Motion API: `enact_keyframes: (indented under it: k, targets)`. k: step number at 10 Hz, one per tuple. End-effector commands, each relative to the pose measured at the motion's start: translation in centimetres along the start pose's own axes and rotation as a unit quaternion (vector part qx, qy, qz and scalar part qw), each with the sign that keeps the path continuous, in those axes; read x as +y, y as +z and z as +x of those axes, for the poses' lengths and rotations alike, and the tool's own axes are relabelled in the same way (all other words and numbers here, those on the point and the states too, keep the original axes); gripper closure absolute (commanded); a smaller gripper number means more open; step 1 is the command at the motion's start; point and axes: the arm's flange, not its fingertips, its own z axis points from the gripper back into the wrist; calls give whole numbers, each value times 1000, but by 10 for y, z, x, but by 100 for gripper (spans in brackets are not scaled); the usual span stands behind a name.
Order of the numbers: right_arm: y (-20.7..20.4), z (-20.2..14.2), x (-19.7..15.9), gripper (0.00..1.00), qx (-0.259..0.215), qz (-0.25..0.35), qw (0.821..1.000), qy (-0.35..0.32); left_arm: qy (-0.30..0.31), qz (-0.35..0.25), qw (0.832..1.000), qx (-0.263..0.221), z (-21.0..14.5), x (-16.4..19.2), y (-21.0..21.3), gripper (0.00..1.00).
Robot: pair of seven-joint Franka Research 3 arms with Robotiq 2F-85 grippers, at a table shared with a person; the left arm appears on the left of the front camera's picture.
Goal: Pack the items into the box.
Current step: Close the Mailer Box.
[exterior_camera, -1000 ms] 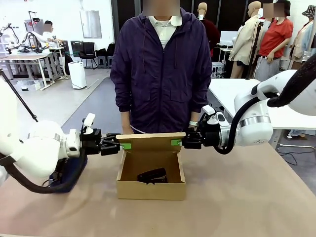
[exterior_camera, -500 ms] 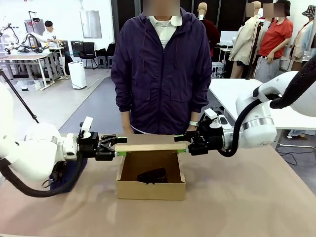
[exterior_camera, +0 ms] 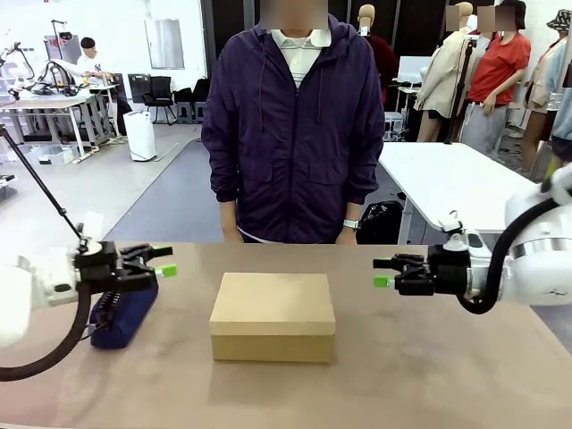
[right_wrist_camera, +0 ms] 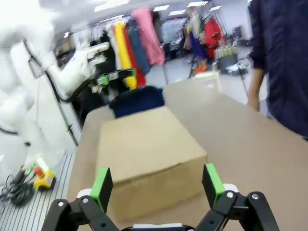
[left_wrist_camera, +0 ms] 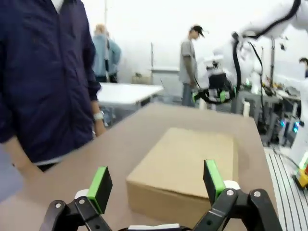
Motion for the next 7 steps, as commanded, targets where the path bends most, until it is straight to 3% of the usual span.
enact_keyframes:
  k: [1,2,4,6,7]
  targets:
    - [-33,16,5,0,-30,-38,998,27,-28,15,995,-93,18,-17,-15,0]
    - [-56,24,4,0,-13,-26,998,51,-43,-7,994,-96,18,-19,-35,0]
    - [-95,29,9,0,34,38,994,94,-62,-65,995,-47,11,-17,-74,0]
    - [-124,14,19,0,118,64,981,138,-89,-120,988,36,-5,-18,-114,0]
    - [-131,5,17,0,136,46,982,124,-99,-148,982,65,-15,-18,-126,0]
